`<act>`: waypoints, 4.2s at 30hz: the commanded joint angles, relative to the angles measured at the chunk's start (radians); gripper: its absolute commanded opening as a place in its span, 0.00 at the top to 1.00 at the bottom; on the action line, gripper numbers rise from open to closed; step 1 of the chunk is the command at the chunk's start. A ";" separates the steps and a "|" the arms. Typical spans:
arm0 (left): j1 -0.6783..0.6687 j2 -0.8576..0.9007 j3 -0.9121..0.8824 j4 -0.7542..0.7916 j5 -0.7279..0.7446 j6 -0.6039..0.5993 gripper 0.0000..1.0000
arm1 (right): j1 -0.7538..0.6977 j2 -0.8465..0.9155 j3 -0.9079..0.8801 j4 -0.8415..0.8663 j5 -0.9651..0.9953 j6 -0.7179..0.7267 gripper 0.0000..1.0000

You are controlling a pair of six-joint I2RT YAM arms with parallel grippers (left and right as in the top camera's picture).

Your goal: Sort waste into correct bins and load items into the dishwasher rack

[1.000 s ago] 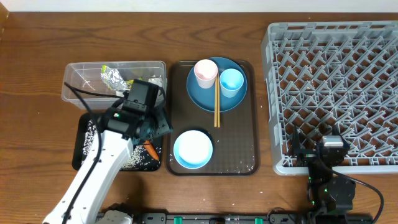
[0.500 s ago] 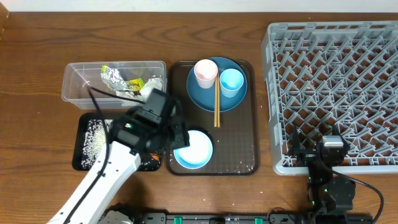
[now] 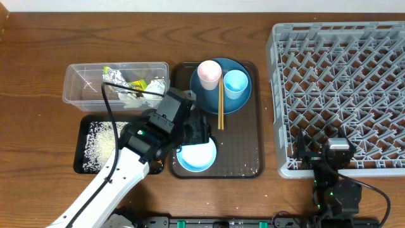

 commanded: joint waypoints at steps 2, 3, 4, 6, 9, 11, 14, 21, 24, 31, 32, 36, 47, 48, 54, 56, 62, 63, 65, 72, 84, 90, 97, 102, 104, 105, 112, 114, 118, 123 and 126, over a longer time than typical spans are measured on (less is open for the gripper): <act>-0.004 -0.009 0.019 0.038 0.001 -0.027 0.37 | 0.012 -0.005 -0.004 -0.001 0.006 -0.004 0.01; -0.004 -0.008 0.019 0.042 0.001 -0.027 0.37 | 0.012 -0.005 -0.004 -0.001 0.006 -0.004 0.01; -0.004 -0.007 0.019 0.041 0.001 -0.027 0.37 | 0.012 -0.005 -0.004 -0.001 0.006 -0.004 0.01; -0.004 -0.005 0.018 0.032 -0.019 -0.026 0.36 | 0.012 -0.005 -0.004 -0.001 0.006 -0.004 0.01; -0.004 -0.004 0.018 0.000 -0.077 -0.016 0.36 | 0.012 -0.005 -0.004 -0.001 0.006 -0.004 0.01; -0.004 -0.004 0.018 -0.023 -0.114 -0.011 0.35 | 0.012 -0.005 -0.004 -0.001 0.006 -0.004 0.01; -0.004 -0.004 0.017 -0.054 -0.162 -0.011 0.33 | 0.012 -0.005 -0.004 -0.001 0.006 -0.004 0.01; -0.004 -0.003 0.017 -0.127 -0.188 -0.003 0.33 | 0.012 -0.005 -0.004 -0.001 0.006 -0.004 0.01; -0.004 -0.003 0.017 -0.171 -0.190 0.036 0.33 | 0.012 -0.005 -0.004 -0.001 0.006 -0.004 0.01; -0.004 -0.003 0.016 -0.274 -0.190 0.063 0.32 | 0.012 -0.005 -0.004 -0.001 0.006 -0.004 0.01; -0.004 -0.003 0.015 -0.286 -0.190 0.063 0.32 | 0.012 -0.005 -0.004 -0.001 0.006 -0.004 0.01; -0.004 -0.003 -0.013 -0.304 -0.187 0.027 0.32 | 0.012 -0.004 -0.004 -0.001 0.006 -0.004 0.01; -0.004 -0.002 -0.080 -0.337 -0.125 -0.024 0.32 | 0.012 -0.004 -0.004 -0.001 0.006 -0.004 0.01; -0.004 -0.002 -0.085 -0.337 -0.126 -0.028 0.32 | 0.012 -0.004 -0.004 -0.001 0.006 -0.005 0.01; -0.004 -0.002 -0.101 -0.326 -0.126 -0.027 0.32 | 0.012 -0.004 -0.004 -0.001 0.006 -0.004 0.01; -0.004 -0.002 -0.101 -0.322 -0.126 -0.027 0.26 | 0.012 -0.004 -0.004 -0.001 0.006 -0.004 0.01; -0.004 -0.002 -0.101 -0.322 -0.126 -0.027 0.21 | 0.012 -0.004 -0.004 -0.001 0.006 -0.005 0.01; -0.004 -0.002 -0.101 -0.322 -0.126 -0.027 0.21 | 0.012 -0.004 -0.004 -0.001 0.006 -0.004 0.01; -0.004 -0.002 -0.101 -0.316 -0.126 -0.039 0.21 | 0.012 -0.004 -0.004 -0.001 0.006 -0.004 0.01; -0.004 -0.002 -0.101 -0.303 -0.126 -0.050 0.22 | 0.012 -0.004 -0.004 0.003 0.006 -0.004 0.01; 0.000 -0.102 -0.010 -0.286 -0.126 -0.008 0.23 | 0.012 0.035 0.237 -0.219 -0.203 0.225 0.01; 0.084 -0.200 0.060 -0.341 -0.134 -0.007 0.22 | 0.012 0.276 0.655 -0.488 -0.329 0.224 0.01; 0.327 -0.247 0.090 -0.364 -0.137 -0.028 0.19 | 0.012 0.674 1.212 -0.935 -0.545 0.153 0.01; 0.558 -0.249 0.090 -0.407 -0.129 -0.027 0.19 | 0.012 0.803 1.326 -1.022 -0.695 0.180 0.01; 0.632 -0.249 0.090 -0.433 -0.129 -0.027 0.19 | 0.012 0.830 1.319 -1.031 -0.718 0.204 0.01; 0.659 -0.249 0.090 -0.447 -0.129 -0.027 0.19 | 0.012 0.843 1.314 -1.041 -0.719 0.217 0.04; 0.729 -0.247 0.089 -0.484 -0.130 -0.027 0.08 | 0.057 0.911 1.259 -1.054 -0.715 0.228 0.48; 0.729 -0.247 0.089 -0.484 -0.130 -0.027 0.07 | 0.093 0.922 1.237 -1.046 -0.691 0.229 0.53; 0.729 -0.247 0.089 -0.484 -0.130 -0.027 0.06 | 0.180 0.946 1.202 -1.030 -0.573 0.252 0.59; 0.729 -0.246 0.089 -0.483 -0.130 -0.027 0.06 | 0.313 0.988 1.196 -1.025 -0.446 0.270 0.59; 0.729 -0.246 0.089 -0.484 -0.130 -0.027 0.05 | 0.378 1.009 1.196 -1.027 -0.345 0.272 0.55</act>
